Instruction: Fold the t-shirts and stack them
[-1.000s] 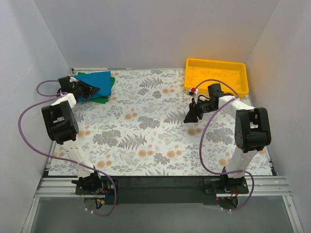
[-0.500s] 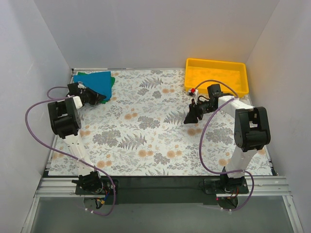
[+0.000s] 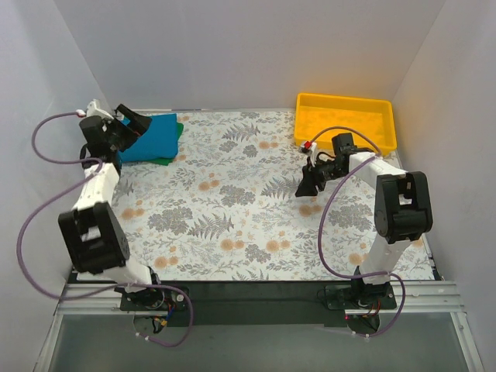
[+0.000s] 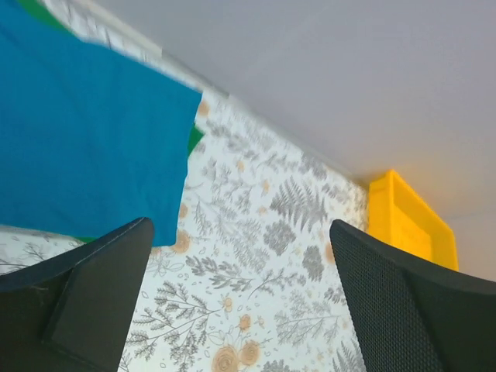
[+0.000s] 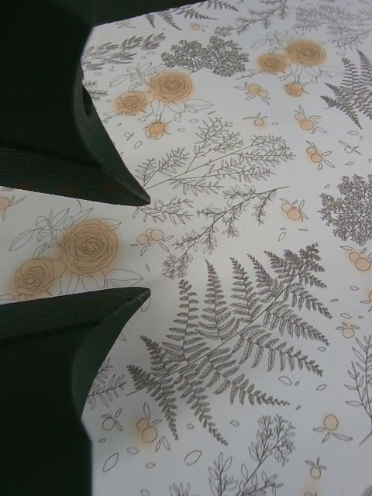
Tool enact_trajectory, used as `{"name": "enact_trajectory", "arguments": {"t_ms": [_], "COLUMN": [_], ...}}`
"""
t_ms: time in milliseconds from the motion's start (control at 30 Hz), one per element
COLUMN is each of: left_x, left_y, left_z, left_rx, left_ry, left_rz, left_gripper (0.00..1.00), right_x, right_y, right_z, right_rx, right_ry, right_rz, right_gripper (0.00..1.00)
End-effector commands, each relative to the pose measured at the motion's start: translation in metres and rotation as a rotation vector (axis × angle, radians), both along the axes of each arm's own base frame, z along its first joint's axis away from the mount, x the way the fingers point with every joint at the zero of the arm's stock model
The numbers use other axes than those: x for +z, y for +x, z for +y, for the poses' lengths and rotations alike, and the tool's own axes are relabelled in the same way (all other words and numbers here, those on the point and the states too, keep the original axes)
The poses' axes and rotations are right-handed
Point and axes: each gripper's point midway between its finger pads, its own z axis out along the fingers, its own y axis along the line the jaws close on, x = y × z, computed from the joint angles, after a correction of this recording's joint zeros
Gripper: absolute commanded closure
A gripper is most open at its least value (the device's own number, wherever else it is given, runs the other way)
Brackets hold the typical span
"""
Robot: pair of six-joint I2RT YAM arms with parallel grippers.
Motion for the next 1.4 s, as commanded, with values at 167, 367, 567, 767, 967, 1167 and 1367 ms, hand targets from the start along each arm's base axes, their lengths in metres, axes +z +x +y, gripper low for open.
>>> {"name": "enact_trajectory", "arguments": {"t_ms": [167, 367, 567, 767, 967, 1167, 1367], "left_x": [-0.018, -0.025, -0.027, -0.031, -0.031, -0.033, -0.034], "left_y": [-0.093, -0.129, -0.158, -0.168, -0.170, -0.170, -0.169], "left_z": [-0.010, -0.079, -0.097, -0.104, -0.103, -0.103, -0.103], "left_rx": [0.006, -0.208, -0.242, -0.258, -0.241, -0.237, -0.237], "left_ry": [0.056, 0.190, 0.233, 0.214, 0.231, 0.237, 0.237], "left_rz": [0.031, 0.066, 0.017, -0.008, -0.014, -0.010, -0.007], "left_gripper": [0.08, 0.10, 0.07, 0.06, 0.05, 0.05, 0.05], "right_x": [0.050, 0.088, 0.143, 0.143, 0.119, 0.108, 0.100], "right_y": [0.014, 0.029, 0.032, 0.016, 0.000, -0.008, -0.011], "right_z": [-0.033, -0.090, -0.191, -0.228, -0.235, -0.235, -0.238], "right_rx": [-0.083, -0.411, -1.124, -1.341, -1.384, -1.385, -1.391], "right_ry": [-0.052, -0.189, -0.173, -0.252, -0.289, -0.281, -0.284], "right_rz": [-0.224, -0.465, -0.562, -0.598, -0.576, -0.570, -0.555], "right_gripper": [0.43, 0.22, 0.02, 0.02, 0.02, 0.02, 0.02]}}
